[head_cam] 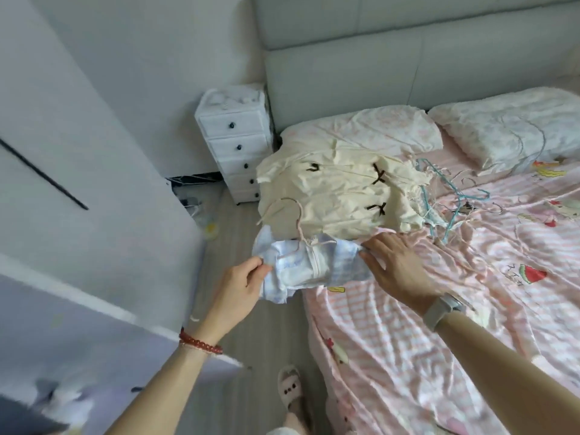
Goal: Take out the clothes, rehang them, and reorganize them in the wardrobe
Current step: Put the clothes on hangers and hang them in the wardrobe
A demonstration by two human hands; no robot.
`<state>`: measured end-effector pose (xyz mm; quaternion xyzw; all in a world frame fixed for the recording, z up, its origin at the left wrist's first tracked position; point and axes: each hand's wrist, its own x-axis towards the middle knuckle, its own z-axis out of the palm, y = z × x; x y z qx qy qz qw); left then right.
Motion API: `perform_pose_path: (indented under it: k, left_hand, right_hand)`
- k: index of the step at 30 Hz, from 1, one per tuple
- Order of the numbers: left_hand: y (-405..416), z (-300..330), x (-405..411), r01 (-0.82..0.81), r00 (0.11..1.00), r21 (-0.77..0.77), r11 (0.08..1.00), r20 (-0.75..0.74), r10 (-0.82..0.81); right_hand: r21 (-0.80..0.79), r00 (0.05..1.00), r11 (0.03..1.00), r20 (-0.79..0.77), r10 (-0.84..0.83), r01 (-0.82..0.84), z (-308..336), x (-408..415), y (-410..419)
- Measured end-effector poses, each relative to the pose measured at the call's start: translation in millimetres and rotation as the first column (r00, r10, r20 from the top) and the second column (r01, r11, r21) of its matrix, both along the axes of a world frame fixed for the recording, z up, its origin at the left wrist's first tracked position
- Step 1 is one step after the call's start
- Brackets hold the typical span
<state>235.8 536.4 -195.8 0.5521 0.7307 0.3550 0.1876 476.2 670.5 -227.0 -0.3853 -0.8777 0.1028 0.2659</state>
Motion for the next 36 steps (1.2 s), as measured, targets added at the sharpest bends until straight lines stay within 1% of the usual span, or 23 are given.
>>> perform_pose_path:
  k: [3, 6, 7, 11, 12, 16, 18, 20, 22, 24, 26, 28, 30, 32, 34, 36]
  left_hand:
    - [-76.6, -7.7, -26.3, -0.159, 0.987, -0.061, 0.985, 0.029, 0.161]
    - [-151.3, -14.9, -49.8, -0.252, 0.962, -0.141, 0.957, 0.075, 0.264]
    - [-175.1, -16.4, -56.5, -0.271, 0.953, -0.168, 0.948, 0.092, 0.289]
    - [-262.3, -16.2, -80.3, -0.329, 0.910, -0.243, 0.912, 0.178, 0.375]
    - [-283.4, -15.9, -85.8, -0.359, 0.893, -0.255, 0.898, 0.188, 0.410]
    - [-376.6, -11.4, -109.5, -0.545, 0.776, -0.257, 0.798, 0.204, 0.596]
    - [-425.7, -5.7, -120.5, -0.655, 0.698, -0.229, 0.720, 0.183, 0.693]
    - [-473.3, -1.0, -128.0, -0.764, 0.604, -0.158, 0.625, 0.165, 0.780]
    - [-518.5, 4.0, -129.9, -0.865, 0.481, -0.075, 0.496, 0.163, 0.862]
    - [-561.5, 10.1, -127.1, -0.925, 0.376, 0.012, 0.379, 0.158, 0.913]
    - [-603.5, 19.8, -119.2, -0.952, 0.303, 0.100, 0.289, 0.180, 0.936]
    - [-644.8, 29.0, -108.3, -0.960, 0.223, 0.208, 0.189, 0.159, 0.962]
    - [-684.7, 36.6, -96.6, -0.959, 0.102, 0.279, 0.057, 0.149, 0.984]
    - [-720.0, 45.4, -89.6, -0.948, -0.012, 0.312, -0.063, 0.163, 0.987]
    - [-750.0, 54.7, -89.0, -0.924, -0.109, 0.346, -0.163, 0.171, 0.979]
    - [-772.1, 65.8, -95.3, -0.894, -0.178, 0.374, -0.247, 0.210, 0.961]
  right_hand:
    - [-0.086, 0.981, 0.978, 0.012, 0.194, -0.192, 5.9, -45.8, -39.9]
    - [-0.164, 0.922, 0.922, 0.106, 0.371, -0.352, 9.1, -84.6, -80.4]
    - [-0.193, 0.892, 0.895, 0.137, 0.430, -0.402, 12.7, -96.8, -94.5]
    - [-0.158, 0.741, 0.771, 0.215, 0.637, -0.617, 32.6, -144.0, -155.3]
    - [-0.173, 0.696, 0.732, 0.228, 0.681, -0.659, 37.2, -155.5, -171.4]
    - [-0.268, 0.558, 0.597, 0.213, 0.802, -0.756, 38.1, -208.8, -239.1]
    - [-0.294, 0.484, 0.505, 0.148, 0.863, -0.811, 41.8, -237.8, -279.9]
    - [-0.286, 0.411, 0.417, 0.082, 0.908, -0.863, 52.4, -265.7, -323.1]
    - [-0.246, 0.353, 0.352, 0.042, 0.935, -0.903, 62.7, -289.2, -366.2]
    - [-0.196, 0.298, 0.298, 0.029, 0.954, -0.934, 73.7, -306.8, -409.0]
    - [-0.161, 0.203, 0.203, 0.018, 0.979, -0.966, 83.4, -322.0, -453.5]
    - [-0.153, 0.092, 0.092, 0.001, 0.996, -0.984, 91.9, -335.2, -497.6]
    - [-0.148, -0.012, -0.019, -0.046, 0.999, -0.989, 98.5, -346.7, -542.5]
    - [-0.190, -0.089, -0.108, -0.107, 0.990, -0.976, 105.6, -356.1, -584.8]
    - [-0.259, -0.132, -0.177, -0.182, 0.974, -0.950, 111.6, -365.2, -624.1]
    - [-0.283, -0.129, -0.208, -0.275, 0.953, -0.936, 119.0, -372.7, -659.7]
